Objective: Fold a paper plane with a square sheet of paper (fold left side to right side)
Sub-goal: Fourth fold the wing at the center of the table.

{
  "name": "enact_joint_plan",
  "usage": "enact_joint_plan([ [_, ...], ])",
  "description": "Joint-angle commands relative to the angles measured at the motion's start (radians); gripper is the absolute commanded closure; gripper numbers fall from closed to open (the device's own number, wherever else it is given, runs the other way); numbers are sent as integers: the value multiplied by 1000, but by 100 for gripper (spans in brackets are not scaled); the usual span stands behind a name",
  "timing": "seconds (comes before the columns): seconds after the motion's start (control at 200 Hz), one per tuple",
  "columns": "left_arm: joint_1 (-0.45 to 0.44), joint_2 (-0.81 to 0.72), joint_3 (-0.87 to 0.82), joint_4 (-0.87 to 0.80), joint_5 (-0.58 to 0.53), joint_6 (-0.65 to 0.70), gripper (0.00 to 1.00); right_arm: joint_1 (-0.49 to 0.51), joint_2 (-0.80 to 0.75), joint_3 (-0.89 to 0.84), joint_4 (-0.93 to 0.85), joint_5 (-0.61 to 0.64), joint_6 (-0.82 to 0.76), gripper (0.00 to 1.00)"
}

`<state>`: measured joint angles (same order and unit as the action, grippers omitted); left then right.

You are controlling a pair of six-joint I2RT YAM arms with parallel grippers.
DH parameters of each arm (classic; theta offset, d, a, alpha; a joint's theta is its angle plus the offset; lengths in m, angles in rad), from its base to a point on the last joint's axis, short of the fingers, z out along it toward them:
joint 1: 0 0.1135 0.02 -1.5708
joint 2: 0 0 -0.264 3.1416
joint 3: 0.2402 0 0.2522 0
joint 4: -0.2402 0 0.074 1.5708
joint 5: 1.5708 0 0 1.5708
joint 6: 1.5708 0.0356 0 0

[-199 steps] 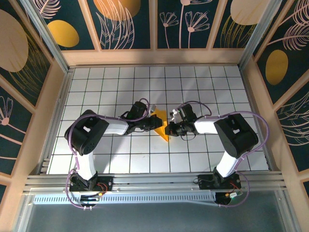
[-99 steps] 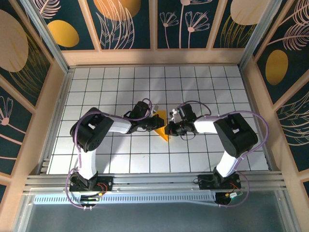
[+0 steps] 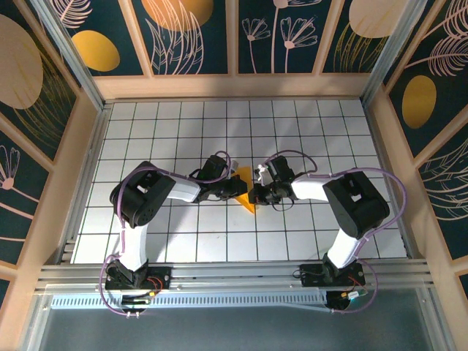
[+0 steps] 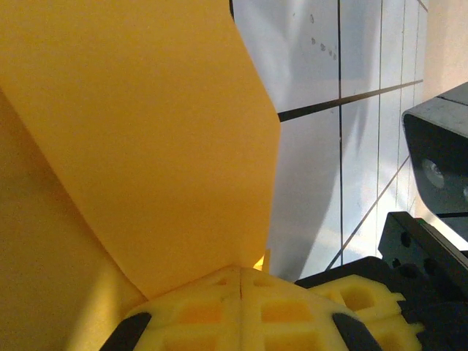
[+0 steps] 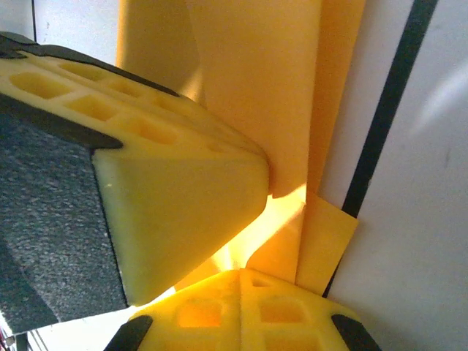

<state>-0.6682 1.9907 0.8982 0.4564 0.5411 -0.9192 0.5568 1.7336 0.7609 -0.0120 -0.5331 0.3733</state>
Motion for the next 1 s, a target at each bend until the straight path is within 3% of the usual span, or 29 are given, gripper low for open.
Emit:
enact_joint_plan([
  [0.0,4,24,5,-52,-71,5,100,20,104,-45,-194,237,-42,100],
  [0.55,118,31,68,-169,-118,85,100,27,132,-42,-216,262,-50,100],
  [0.996,200,120,250,-293,-160,171,100,29,133,-40,-218,257,-53,100],
])
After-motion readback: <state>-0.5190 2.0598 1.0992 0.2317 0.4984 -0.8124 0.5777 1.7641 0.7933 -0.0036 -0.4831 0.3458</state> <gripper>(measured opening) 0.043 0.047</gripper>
